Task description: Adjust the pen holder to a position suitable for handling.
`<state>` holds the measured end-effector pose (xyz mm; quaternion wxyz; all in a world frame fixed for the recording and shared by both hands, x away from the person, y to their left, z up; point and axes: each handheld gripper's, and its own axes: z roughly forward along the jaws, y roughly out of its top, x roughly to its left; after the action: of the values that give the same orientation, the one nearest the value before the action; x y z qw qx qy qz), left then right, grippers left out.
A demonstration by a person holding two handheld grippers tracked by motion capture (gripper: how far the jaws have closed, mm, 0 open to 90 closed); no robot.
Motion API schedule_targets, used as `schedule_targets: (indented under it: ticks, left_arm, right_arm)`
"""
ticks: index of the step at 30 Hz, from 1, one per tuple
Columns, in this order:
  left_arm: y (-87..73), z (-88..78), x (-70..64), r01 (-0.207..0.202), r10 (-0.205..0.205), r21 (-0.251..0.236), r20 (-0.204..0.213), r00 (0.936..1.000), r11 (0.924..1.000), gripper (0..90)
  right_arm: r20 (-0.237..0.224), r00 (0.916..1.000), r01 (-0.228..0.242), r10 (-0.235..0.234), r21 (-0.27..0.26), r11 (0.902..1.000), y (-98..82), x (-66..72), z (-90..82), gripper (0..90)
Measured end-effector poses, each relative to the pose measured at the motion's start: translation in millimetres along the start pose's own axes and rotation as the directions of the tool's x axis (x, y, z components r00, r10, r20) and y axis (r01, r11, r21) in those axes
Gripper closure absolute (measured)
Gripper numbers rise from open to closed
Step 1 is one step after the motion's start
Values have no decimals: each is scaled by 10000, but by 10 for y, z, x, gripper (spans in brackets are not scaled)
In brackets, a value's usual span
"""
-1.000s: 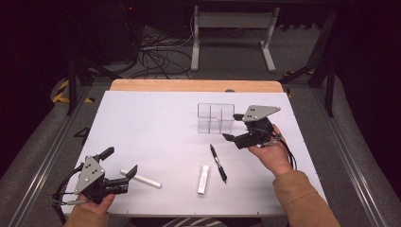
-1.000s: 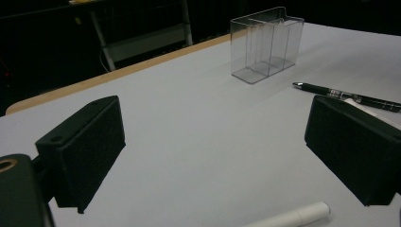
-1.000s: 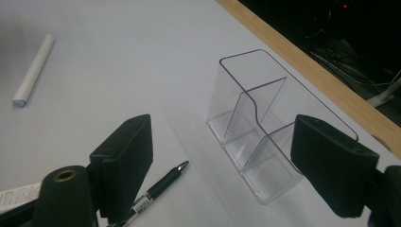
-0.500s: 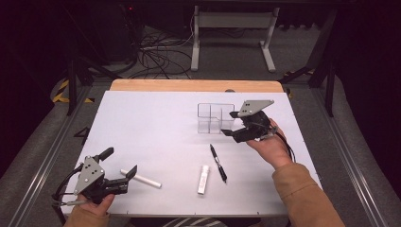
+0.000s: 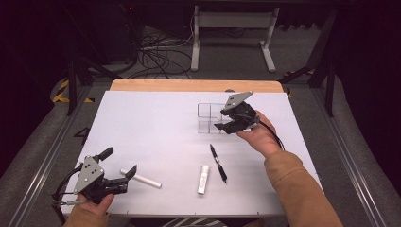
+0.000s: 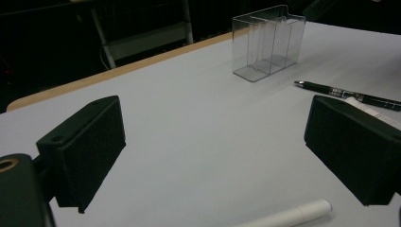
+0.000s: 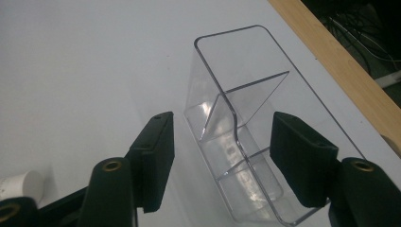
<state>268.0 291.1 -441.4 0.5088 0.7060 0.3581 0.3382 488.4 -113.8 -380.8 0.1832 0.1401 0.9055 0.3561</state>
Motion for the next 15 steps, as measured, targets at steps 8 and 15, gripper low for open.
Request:
schedule_targets:
  ticks: [8,15]
  left_arm:
    - [-3,1,5,-7,7,24,5,10000,10000,69]
    - [-7,4,10,41,-41,0,32,10000,10000,69]
  right_arm:
    - [-33,9997,258,-256,598,9979,41,-41,160,506]
    - [-296,9996,58,-31,903,9959,51,-99,288,555]
